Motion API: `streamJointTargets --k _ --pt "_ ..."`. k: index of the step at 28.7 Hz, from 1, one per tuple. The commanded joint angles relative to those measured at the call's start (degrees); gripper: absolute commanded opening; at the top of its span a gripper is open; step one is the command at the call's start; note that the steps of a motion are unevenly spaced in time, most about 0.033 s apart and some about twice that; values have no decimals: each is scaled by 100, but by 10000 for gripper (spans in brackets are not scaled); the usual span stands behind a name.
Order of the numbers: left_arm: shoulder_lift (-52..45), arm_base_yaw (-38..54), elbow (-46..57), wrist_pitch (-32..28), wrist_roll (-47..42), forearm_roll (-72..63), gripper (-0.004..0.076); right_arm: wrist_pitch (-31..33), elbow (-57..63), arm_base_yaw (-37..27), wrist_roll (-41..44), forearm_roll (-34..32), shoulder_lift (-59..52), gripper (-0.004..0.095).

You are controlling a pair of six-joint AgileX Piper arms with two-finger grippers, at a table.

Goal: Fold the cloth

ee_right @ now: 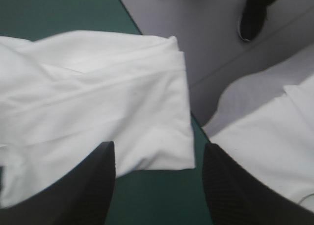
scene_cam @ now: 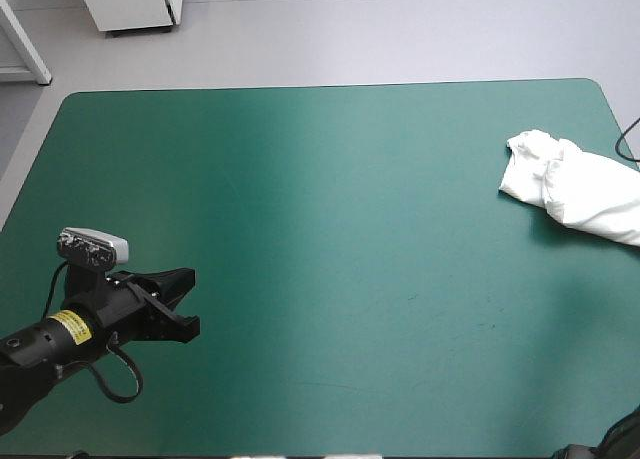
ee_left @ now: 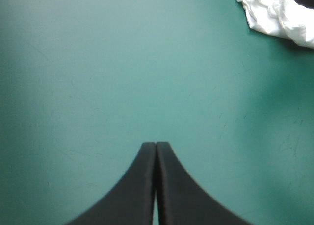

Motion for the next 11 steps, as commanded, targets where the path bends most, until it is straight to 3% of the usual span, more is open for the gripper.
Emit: streamJointTargets --k 1,4,8,11 --pt "16 -7 -152 -394 0 -55 -9 -119 -127 -22 -263 886 -849 476" --pt "16 -7 -152 -403 0 -55 -9 -119 -127 31 -459 1438 -1281 442" --pt "16 -7 -152 -403 444 -107 -9 -119 -104 551 -620 1763 -2201 439" --pt "16 -7 -152 -417 588 -108 -9 -119 427 1723 -782 1599 -2972 440"
